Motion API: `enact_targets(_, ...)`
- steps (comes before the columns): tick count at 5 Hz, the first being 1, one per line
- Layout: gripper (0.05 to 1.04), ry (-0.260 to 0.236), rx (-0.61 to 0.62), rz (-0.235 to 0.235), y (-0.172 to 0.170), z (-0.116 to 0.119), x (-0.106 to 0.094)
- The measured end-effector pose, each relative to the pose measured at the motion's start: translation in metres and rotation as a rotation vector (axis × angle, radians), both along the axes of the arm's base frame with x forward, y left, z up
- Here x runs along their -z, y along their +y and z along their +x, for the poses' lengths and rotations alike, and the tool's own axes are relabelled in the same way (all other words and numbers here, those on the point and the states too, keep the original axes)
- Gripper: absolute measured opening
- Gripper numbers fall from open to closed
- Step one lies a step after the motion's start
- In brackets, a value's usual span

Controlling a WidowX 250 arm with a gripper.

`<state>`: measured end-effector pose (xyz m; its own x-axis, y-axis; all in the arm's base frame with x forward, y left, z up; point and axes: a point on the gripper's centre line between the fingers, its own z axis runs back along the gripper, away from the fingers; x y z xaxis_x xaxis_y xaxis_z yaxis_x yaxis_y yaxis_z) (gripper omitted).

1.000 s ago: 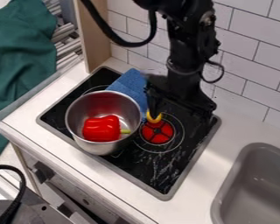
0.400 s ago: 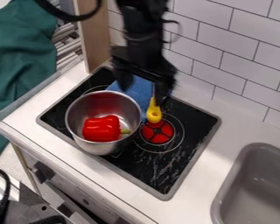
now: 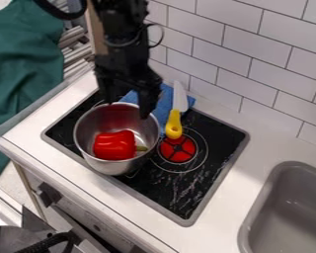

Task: Take out the red pepper from the silver pot to the upper right of the stove

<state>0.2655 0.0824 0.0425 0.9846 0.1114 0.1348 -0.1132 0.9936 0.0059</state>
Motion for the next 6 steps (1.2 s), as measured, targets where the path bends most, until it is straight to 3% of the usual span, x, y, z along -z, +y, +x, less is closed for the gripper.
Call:
enact_targets(1, 1.001, 0.032, 0.021, -0.006, 0.011, -0.007, 0.007)
enact_targets(4, 1.001, 0.089, 0.108, -0.088, 0.02, -0.03, 0.012)
enact_targets(6, 1.001, 0.109, 0.134, -0.1, 0.013, -0.044, 0.015)
